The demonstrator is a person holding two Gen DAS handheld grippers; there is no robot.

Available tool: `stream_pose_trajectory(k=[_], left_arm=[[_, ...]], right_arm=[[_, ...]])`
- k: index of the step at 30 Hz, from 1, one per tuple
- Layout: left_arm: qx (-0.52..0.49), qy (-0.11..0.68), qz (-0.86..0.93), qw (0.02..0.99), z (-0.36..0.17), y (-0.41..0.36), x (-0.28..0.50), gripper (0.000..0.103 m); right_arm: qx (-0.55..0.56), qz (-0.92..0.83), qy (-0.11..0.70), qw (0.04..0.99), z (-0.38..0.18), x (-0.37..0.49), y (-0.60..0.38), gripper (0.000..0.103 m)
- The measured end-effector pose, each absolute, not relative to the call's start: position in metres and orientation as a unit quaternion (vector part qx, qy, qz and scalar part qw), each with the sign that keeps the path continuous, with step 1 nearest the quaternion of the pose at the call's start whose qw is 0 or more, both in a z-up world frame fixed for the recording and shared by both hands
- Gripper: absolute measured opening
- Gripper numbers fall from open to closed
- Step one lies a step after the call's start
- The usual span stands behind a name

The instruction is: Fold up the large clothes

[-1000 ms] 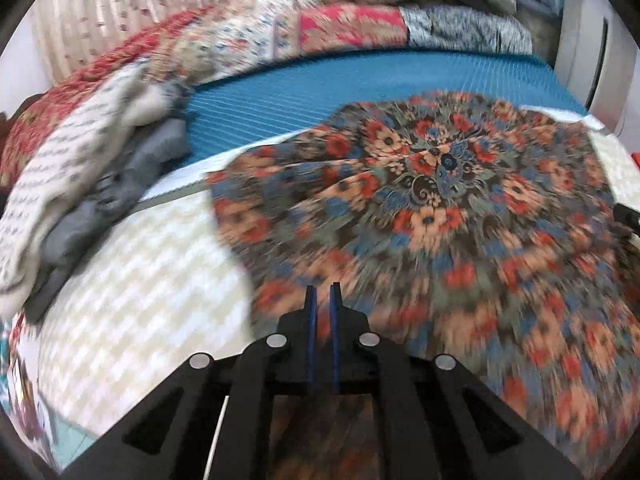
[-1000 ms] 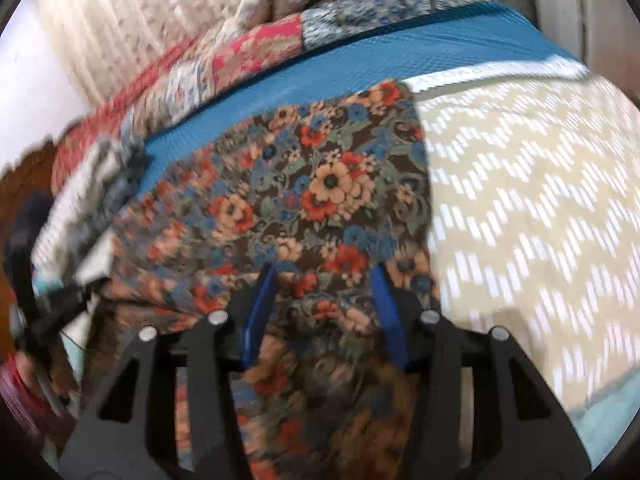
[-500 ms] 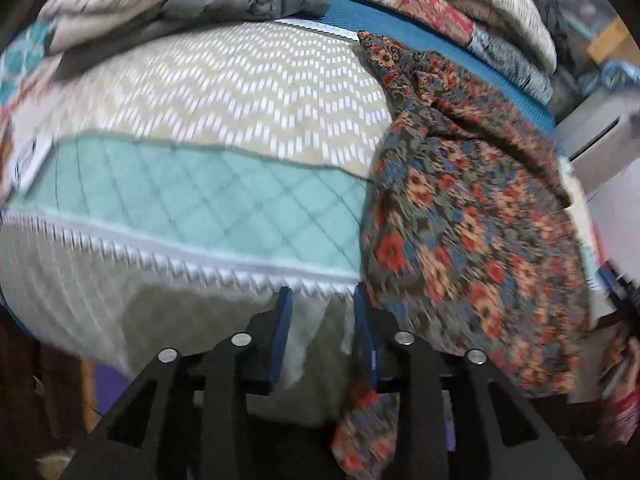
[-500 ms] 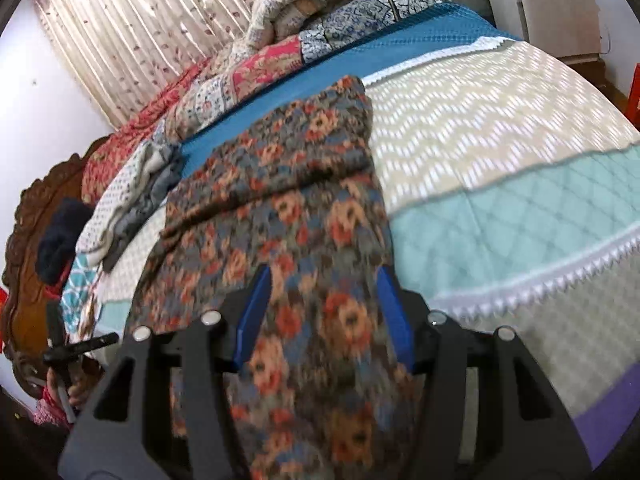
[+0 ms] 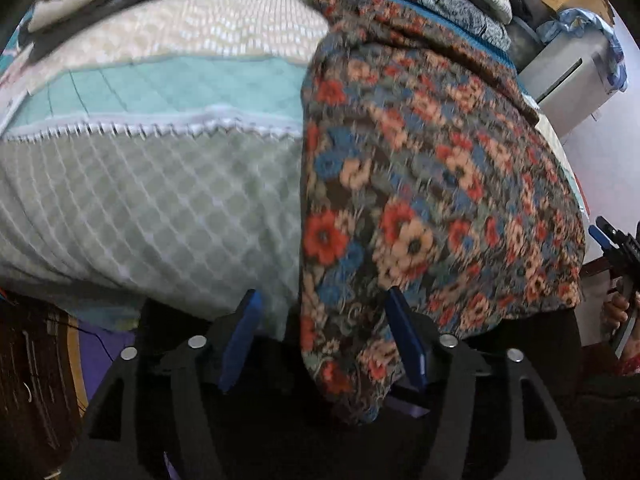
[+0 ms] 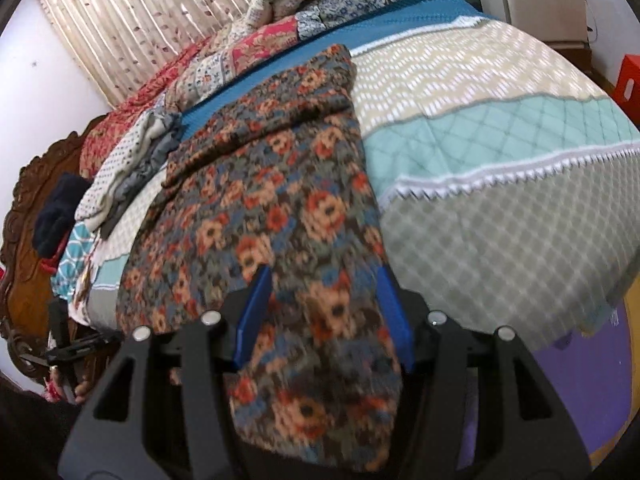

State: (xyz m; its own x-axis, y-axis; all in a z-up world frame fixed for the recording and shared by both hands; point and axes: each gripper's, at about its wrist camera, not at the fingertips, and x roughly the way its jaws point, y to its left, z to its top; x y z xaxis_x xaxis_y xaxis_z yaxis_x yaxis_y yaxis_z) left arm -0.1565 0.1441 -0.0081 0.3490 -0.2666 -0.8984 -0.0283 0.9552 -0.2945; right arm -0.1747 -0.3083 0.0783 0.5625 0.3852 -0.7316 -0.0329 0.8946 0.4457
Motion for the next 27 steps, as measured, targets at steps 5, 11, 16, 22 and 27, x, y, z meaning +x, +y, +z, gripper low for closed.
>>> stream_pose_trajectory(k=[5,11,16,22,27], left_arm=[[-0.172,0.59,-0.095,0.783,-0.03,0.142,-0.163,0.001],[-0.142,0.602,-0.133,0.775,-0.034,0.115,-0.172,0.006],[-0.142,0.603,-0.138,0.773,-0.025,0.115,-0.177,0.053],[-0.231,0.559,-0.19,0.773,0.027,0.142,-0.192,0.057],[-0.341,0.5,-0.215,0.767,0.065,0.168,-0.191,0.057]], right_arm=[[0.234,0.129,0.487,0.832,0.059,-0.197,-0.326,0.063],[0.243,0.131,0.529,0.803,0.026,-0.221,-0.329,0.064],[0.277,0.172,0.557,0.764,-0.001,-0.228,-0.323,0.02],[0.274,0.209,0.508,0.79,0.061,-0.245,-0.356,0.007],[0.295,0.222,0.454,0.811,0.109,-0.244,-0.39,0.007]])
